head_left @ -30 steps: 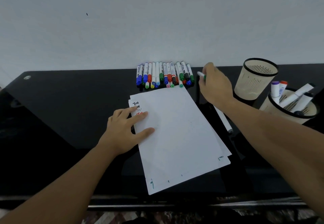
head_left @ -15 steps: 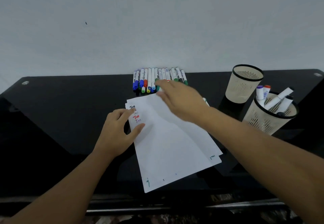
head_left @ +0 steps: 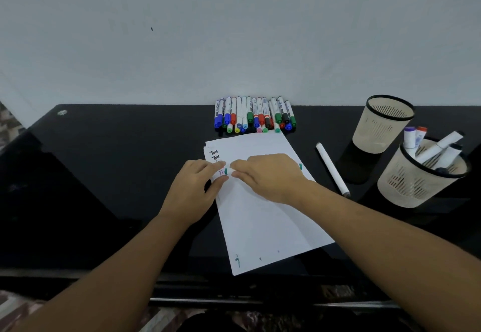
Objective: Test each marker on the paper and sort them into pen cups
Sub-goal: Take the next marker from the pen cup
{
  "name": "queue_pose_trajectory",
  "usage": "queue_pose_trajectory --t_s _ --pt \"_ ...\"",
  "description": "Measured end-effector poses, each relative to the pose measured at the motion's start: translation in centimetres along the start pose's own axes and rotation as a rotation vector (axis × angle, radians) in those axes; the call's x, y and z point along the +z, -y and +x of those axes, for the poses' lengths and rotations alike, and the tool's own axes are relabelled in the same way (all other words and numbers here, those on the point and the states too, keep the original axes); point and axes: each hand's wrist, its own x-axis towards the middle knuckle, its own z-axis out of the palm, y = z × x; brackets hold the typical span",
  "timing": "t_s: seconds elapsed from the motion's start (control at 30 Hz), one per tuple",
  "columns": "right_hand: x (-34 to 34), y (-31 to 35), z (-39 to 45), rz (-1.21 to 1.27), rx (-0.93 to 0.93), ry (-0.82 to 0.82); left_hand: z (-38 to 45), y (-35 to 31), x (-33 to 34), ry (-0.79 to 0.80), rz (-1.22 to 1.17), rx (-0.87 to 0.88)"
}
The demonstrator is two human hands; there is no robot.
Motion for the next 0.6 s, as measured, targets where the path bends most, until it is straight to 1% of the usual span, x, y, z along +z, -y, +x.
queue_pose_trajectory --t_s 0.1,0.37,0.5,0.57,0.6 --pt "0.42 0.08 0.26 -0.005 0.001 -0.008 -0.19 0.43 0.20 -0.011 0.012 0.051" --pt "0.90 0.18 0.36 -0.002 -0.015 -0.042 -0.29 0.60 0.21 -0.013 0.027 0.103" --pt "1.13 0.46 0.30 0.107 0.005 -0.058 -0.22 0.30 0.09 -0.017 0.014 0.078" --pt "1.00 0.46 0.21 0.179 0.017 -0.036 -0.19 0.18 0.02 -0.025 0.009 0.063" --pt "0.92 0.43 0.19 0.172 0.004 -0.022 -0.21 0.15 -0.03 -0.027 0.010 0.062"
